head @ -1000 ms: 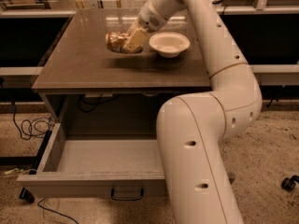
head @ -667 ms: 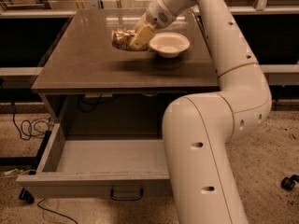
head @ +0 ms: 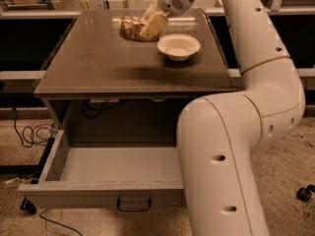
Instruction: Place orange can into top drawer
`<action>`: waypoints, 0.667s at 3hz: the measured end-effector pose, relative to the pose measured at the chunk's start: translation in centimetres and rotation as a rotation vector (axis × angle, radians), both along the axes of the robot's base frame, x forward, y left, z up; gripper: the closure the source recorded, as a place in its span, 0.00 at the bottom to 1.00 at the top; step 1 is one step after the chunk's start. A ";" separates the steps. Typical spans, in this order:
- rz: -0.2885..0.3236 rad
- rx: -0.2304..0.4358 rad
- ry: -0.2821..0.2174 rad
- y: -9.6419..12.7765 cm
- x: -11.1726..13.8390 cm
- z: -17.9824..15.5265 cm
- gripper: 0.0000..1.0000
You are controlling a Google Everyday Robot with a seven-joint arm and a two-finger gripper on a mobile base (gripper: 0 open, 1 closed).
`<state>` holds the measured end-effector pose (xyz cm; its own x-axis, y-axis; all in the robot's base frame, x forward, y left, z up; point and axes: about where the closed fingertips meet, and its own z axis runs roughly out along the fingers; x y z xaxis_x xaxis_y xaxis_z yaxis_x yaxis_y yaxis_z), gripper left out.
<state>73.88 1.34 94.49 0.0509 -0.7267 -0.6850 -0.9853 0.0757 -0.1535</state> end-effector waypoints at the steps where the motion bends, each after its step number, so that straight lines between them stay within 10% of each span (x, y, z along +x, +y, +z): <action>1: 0.001 0.014 0.006 -1.2 -1.7 1.8 1.00; 2: -0.003 0.018 0.016 -2.7 -4.2 3.8 1.00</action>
Offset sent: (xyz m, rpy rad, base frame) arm -0.1162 -0.0479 0.0432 -0.0008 0.0469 0.0057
